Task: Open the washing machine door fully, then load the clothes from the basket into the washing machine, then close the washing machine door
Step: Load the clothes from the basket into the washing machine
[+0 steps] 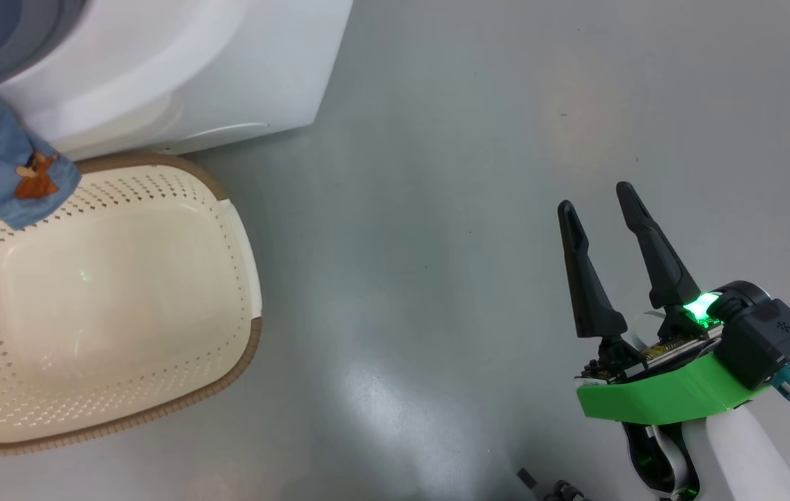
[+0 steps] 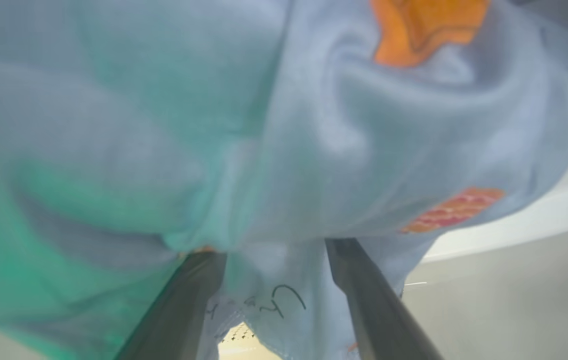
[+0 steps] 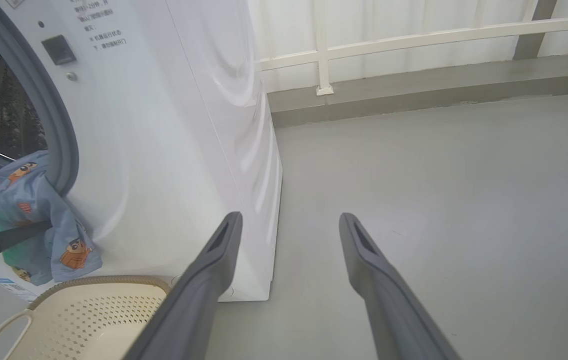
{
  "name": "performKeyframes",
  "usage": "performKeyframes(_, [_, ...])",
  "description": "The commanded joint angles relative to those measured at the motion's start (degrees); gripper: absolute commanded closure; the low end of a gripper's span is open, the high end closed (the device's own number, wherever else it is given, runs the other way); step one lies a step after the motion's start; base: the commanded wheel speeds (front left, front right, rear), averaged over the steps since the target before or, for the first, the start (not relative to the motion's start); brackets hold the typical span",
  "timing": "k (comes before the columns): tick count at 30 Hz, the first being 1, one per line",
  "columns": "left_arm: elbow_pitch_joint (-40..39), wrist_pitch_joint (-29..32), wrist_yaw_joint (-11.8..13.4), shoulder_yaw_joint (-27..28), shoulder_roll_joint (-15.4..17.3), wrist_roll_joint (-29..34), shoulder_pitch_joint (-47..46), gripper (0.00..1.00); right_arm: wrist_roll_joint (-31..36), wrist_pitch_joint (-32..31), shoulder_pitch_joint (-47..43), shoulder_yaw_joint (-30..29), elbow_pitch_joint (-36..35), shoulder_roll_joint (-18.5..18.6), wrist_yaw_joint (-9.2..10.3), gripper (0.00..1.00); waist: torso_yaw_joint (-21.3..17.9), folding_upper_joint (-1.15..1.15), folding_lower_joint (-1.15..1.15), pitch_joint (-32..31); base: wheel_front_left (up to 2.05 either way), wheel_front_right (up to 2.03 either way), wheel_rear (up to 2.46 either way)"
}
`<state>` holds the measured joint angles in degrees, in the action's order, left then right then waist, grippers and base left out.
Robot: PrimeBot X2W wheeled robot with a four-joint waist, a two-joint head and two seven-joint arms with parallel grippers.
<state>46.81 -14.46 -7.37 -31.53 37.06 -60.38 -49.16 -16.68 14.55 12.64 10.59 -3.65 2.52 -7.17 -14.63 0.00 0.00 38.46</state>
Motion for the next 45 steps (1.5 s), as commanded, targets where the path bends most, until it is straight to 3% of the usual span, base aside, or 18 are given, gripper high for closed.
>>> performKeyframes(1, [-0.81,-0.53,-0.12,2.42,2.88,0.24,-2.20,0.93,-0.16,0.45,0.00,0.99,-1.31,0.36,-0.32,0.00,0.14,0.00,0.00,-0.15,0.00,0.00,0.00])
performKeyframes(2, [-0.98,-0.53,-0.12,2.34,2.77,0.22,-2.08,1.00,-0.16,0.45,0.02,0.95,-1.22,0.36,-0.32,0.00,0.23,0.00,0.00,-0.29,0.00,0.00,0.00])
performKeyframes(18, [-7.79,-0.53,-0.12,-0.96,1.84,0.33,4.94,1.00,-0.44,0.45,0.94,0.99,1.75,0.36,-0.32,0.00,2.74,0.00,0.00,-5.17,0.00,0.00,0.00])
performKeyframes(28, [-17.37,-0.53,-0.12,5.01,2.26,4.46,7.56,1.00,-0.47,0.45,1.29,0.91,3.70,0.36,-0.32,0.00,4.16,0.00,0.00,-7.73,0.00,0.00,0.00])
performKeyframes(34, [-19.00,-0.53,-0.12,5.67,4.33,4.12,3.25,1.00,-0.77,0.45,1.22,1.89,3.17,0.36,-0.32,0.00,3.01,0.00,0.00,-6.17,0.00,0.00,0.00])
performKeyframes(45, [-12.37,2.46,-0.12,-0.28,11.71,1.74,-13.98,1.00,-2.10,0.45,-1.49,2.85,-1.28,0.36,-0.32,0.00,-3.26,0.00,0.00,0.94,0.00,0.00,0.00])
